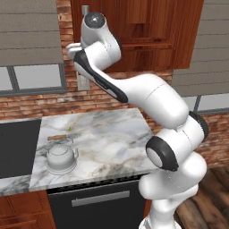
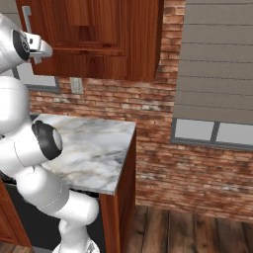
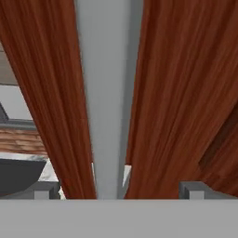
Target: Open the cabinet. Pick the sponge and place it next to the sink. Then close the cabinet.
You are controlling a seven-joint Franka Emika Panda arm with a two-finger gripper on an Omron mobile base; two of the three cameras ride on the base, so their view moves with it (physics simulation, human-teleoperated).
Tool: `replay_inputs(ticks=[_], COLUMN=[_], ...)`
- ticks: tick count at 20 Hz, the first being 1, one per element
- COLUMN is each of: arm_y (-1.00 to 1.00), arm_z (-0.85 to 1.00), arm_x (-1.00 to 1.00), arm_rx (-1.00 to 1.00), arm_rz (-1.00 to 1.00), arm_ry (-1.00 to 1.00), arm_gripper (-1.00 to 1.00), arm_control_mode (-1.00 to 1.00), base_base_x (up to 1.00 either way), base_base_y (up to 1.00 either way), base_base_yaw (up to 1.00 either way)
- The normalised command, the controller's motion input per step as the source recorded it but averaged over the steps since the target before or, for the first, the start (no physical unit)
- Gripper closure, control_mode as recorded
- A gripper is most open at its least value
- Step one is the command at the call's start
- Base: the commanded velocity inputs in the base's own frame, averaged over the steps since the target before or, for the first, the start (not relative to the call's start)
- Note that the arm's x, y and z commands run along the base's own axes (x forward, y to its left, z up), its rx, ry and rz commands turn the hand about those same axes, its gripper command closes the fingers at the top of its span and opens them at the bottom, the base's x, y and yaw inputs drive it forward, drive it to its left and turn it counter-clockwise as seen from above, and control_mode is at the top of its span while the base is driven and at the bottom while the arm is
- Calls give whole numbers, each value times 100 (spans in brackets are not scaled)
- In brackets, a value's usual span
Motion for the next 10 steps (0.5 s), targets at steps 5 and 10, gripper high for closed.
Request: replay_inputs(ticks=[5,10], arm_y=[20,15], arm_z=[0,0], arm_x=[0,3], arm_rx=[0,0], arm_rz=[0,0], arm_ry=[0,0], arm_gripper=[-100,-100], arm_control_mode=[-100,-100], base_base_x=[0,0], base_base_y=[0,0], base_base_yaw=[0,0])
